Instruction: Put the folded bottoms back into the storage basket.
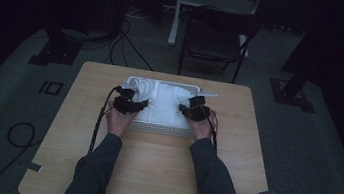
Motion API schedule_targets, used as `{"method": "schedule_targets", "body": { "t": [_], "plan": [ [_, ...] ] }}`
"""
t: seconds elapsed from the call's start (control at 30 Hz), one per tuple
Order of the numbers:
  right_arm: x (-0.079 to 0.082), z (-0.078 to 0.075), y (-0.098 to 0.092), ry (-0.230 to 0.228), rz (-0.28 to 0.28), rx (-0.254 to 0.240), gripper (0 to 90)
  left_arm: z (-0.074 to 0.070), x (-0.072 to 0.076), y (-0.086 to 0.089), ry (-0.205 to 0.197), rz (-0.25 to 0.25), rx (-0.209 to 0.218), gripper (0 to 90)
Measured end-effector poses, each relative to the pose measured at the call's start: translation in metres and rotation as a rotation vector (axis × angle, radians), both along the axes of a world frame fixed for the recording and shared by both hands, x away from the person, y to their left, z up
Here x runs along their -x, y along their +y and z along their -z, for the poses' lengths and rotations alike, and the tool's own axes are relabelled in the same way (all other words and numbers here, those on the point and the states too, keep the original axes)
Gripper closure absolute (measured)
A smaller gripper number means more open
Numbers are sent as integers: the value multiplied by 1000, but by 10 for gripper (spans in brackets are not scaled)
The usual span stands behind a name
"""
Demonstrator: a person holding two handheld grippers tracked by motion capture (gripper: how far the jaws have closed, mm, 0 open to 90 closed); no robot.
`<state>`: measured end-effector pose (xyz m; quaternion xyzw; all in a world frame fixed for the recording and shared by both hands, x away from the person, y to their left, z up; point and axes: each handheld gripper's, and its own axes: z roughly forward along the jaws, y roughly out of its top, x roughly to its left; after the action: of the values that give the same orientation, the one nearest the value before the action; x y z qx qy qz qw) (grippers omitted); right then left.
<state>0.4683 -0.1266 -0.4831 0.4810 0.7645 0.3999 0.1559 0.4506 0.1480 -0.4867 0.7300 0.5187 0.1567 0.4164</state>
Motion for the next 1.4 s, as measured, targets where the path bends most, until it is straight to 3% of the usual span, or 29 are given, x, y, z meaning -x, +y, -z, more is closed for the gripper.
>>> {"method": "schedule_targets", "body": {
  "t": [0.3, 0.57, 0.7, 0.8, 0.9, 1.1, 1.23, 1.4],
  "plan": [
    [0, 5, 2, 14, 3, 37, 715, 1, 3, -4, 7, -2, -45, 567],
    [2, 6, 5, 18, 3, 72, 712, 7, 4, -6, 34, -10, -57, 566],
    [5, 6, 7, 26, 18, 105, 701, 10, 6, -6, 39, -18, -56, 539],
    [6, 6, 7, 22, 30, 123, 667, 10, 8, -9, 21, -29, -90, 484],
    [7, 6, 5, 21, 35, 123, 604, 9, 10, -6, 11, -40, -86, 443],
    [10, 4, -4, 8, 61, 97, 529, -3, 16, 7, -47, -78, -55, 412],
    [14, -3, -10, -28, 78, 53, 511, -12, 21, 16, -75, -80, -30, 444],
    [22, -16, -19, -60, 75, 21, 505, -14, 28, 21, -98, -98, -33, 459]
  ]
}}
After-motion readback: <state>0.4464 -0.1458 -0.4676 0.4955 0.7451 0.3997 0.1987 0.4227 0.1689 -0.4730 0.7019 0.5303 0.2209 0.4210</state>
